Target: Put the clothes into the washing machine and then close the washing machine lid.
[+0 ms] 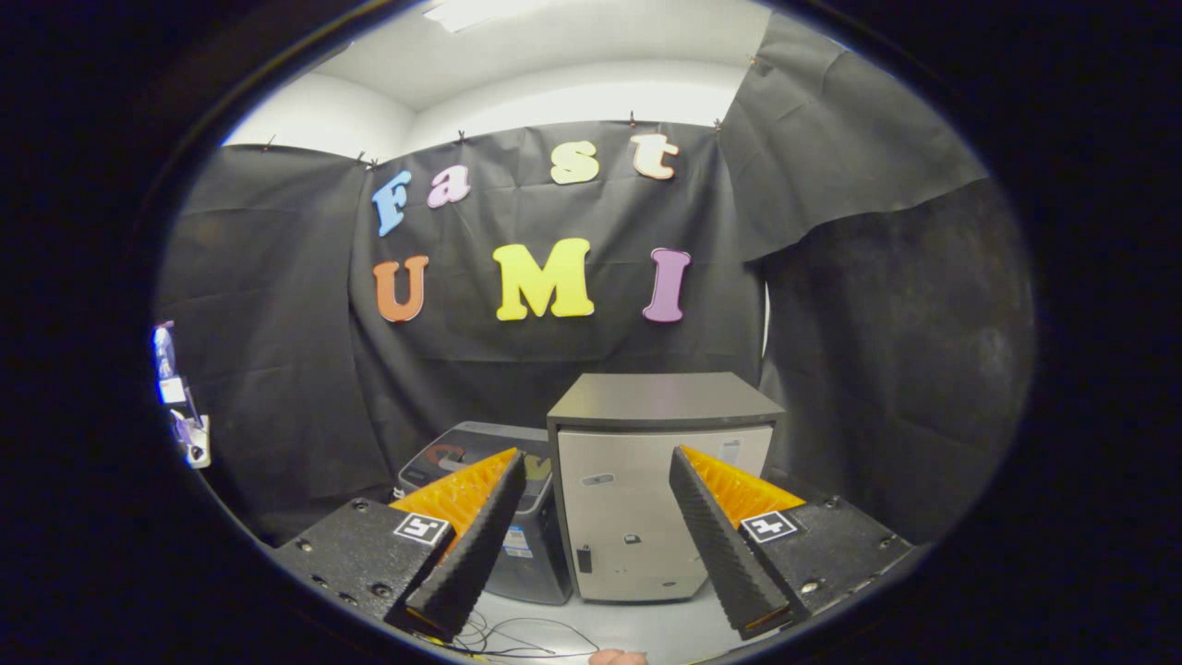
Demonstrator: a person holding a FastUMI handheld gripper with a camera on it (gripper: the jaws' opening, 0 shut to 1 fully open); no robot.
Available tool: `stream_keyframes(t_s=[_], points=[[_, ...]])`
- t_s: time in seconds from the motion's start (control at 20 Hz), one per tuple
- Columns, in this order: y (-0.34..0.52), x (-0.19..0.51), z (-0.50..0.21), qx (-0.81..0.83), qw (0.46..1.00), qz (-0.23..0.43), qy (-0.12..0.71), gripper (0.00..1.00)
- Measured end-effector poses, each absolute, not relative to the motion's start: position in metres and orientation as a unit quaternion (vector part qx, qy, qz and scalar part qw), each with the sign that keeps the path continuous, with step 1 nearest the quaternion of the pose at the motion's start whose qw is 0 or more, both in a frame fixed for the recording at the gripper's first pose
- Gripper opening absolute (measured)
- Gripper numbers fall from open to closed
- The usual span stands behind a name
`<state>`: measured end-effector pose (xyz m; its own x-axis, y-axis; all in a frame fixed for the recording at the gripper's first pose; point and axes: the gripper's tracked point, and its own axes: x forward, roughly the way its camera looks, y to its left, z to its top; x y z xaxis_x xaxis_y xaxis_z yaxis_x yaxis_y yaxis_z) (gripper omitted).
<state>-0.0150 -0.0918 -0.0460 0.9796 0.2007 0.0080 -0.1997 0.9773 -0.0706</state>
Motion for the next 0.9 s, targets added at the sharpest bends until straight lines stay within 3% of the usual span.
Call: stream_keyframes(t_s=[0.9], points=[[-0.092,-0.001,-0.047,-0.03,0.994,0.103,0.002,1.0]])
